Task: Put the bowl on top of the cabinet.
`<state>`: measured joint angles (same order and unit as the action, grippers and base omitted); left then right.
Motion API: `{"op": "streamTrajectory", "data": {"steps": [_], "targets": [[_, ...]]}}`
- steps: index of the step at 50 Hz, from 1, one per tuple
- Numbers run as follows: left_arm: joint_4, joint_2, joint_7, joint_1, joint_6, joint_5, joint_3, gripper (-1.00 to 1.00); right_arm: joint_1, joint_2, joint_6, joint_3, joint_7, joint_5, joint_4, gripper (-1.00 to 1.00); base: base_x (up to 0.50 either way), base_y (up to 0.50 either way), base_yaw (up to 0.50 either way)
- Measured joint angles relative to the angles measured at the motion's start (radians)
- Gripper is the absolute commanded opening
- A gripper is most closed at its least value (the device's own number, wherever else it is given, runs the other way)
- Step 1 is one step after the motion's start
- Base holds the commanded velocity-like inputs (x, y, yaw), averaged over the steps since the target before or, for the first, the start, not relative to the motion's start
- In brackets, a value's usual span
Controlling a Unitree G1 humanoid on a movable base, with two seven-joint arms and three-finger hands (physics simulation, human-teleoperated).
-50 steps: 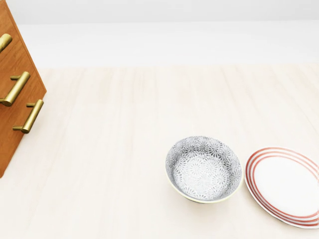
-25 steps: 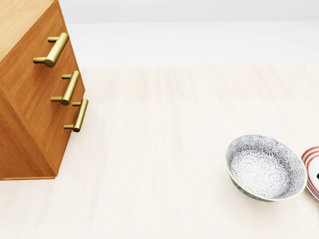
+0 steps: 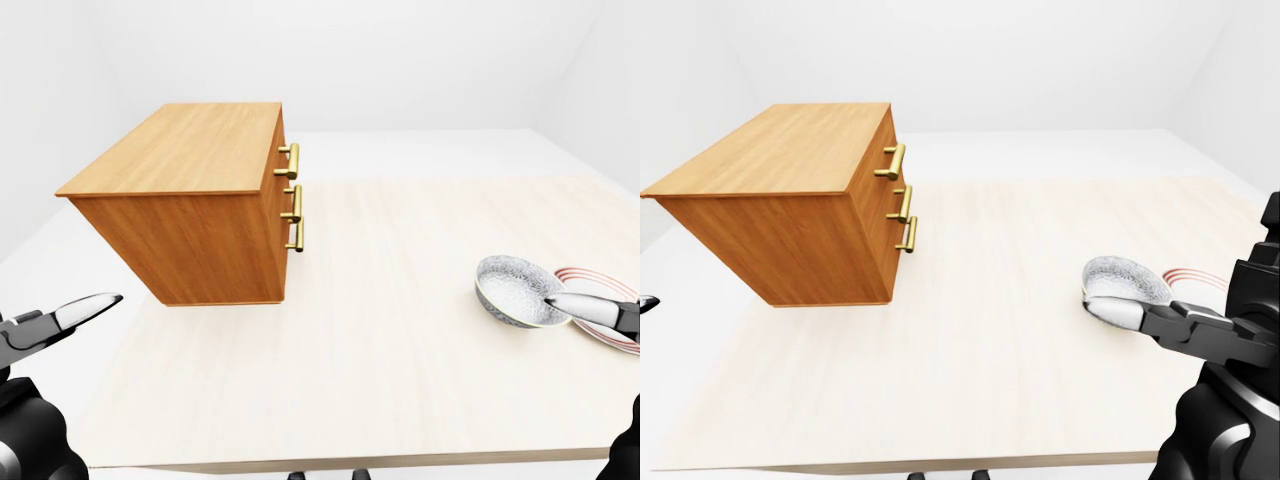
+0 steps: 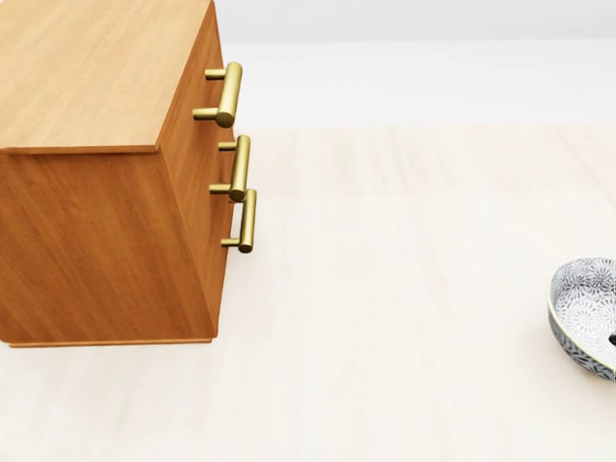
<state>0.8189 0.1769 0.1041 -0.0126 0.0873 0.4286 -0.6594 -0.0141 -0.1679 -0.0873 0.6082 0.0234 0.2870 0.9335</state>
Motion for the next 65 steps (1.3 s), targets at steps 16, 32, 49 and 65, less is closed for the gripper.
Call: {"op": "streamTrajectory", "data": {"steps": [16,32,49,65], "targets": [[0.001,-0.001,-0.001,-0.001,0.0,-0.002,0.001,1.0,0.001,0.002,0.0,-0.005,0.001,-0.004,-0.005,1.0,0.0,0.43,0.0],[0.003,-0.003,-0.001,-0.001,0.0,-0.006,0.004,1.0,-0.049,-0.073,0.0,0.01,0.013,-0.014,-0.09,1.0,0.0,0.05,0.0],[0.004,-0.003,0.0,0.002,0.0,-0.011,0.008,1.0,-0.166,-0.351,0.0,0.002,0.218,-0.33,-0.493,1.0,0.0,0.0,0.0],[-0.004,-0.001,0.0,0.006,0.0,-0.014,0.013,1.0,-0.356,-0.589,0.0,-0.132,0.284,-0.695,-1.237,1.0,0.0,0.0,0.0]]}}
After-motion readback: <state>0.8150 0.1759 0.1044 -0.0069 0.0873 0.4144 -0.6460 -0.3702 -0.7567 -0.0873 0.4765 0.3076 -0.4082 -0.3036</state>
